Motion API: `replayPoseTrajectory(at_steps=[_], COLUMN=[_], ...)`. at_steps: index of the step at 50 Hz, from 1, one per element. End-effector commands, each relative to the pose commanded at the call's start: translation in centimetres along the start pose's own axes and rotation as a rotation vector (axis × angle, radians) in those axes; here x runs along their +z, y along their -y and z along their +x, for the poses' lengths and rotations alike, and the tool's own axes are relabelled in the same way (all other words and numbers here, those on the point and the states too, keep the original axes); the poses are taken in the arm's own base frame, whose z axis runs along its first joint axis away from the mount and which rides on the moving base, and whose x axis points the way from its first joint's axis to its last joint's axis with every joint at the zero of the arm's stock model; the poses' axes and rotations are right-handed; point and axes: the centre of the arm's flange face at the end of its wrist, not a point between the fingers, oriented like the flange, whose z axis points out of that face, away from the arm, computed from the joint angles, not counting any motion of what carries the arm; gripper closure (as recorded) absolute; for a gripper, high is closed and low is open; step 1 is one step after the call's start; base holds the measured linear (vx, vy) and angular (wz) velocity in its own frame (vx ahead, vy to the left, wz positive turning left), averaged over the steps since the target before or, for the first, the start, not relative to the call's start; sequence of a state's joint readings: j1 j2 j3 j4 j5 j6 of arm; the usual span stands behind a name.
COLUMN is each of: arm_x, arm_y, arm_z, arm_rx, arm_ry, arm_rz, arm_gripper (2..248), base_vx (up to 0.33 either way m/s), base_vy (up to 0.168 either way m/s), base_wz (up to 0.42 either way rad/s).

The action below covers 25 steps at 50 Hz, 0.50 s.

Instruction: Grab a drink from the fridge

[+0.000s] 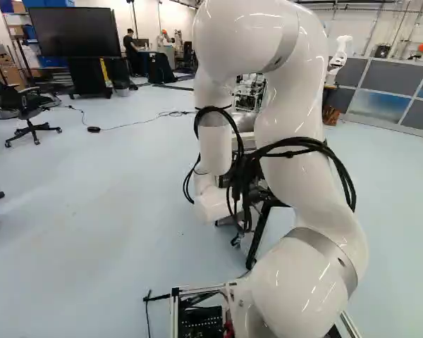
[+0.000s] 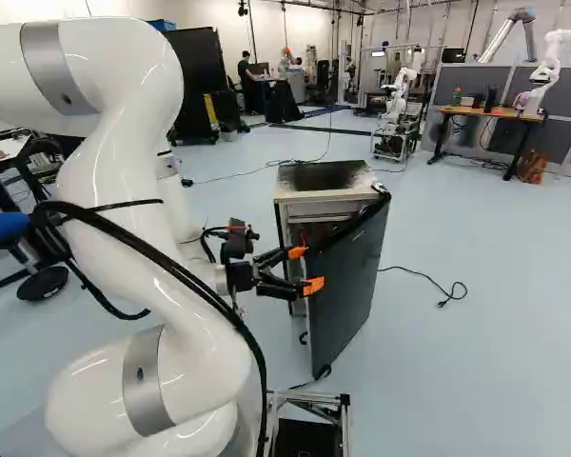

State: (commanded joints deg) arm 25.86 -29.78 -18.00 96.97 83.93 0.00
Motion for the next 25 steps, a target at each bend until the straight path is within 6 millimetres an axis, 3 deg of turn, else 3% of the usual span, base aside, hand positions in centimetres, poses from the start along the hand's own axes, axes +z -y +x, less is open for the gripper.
replayPoseTrajectory(at_steps=[14, 25], arm_x=[1.1, 1.6], arm_y=[-2.3, -2.7], arm_z=[-0.4, -0.5], arm_rx=[-0.033, -0.038], arm_ry=[-0.004, -0.001], arm_rz=[-0.083, -0.105], arm_gripper=[3, 3], base_vx=[0.000, 0.000], base_vy=[0.000, 0.000], base_wz=[0.000, 0.000])
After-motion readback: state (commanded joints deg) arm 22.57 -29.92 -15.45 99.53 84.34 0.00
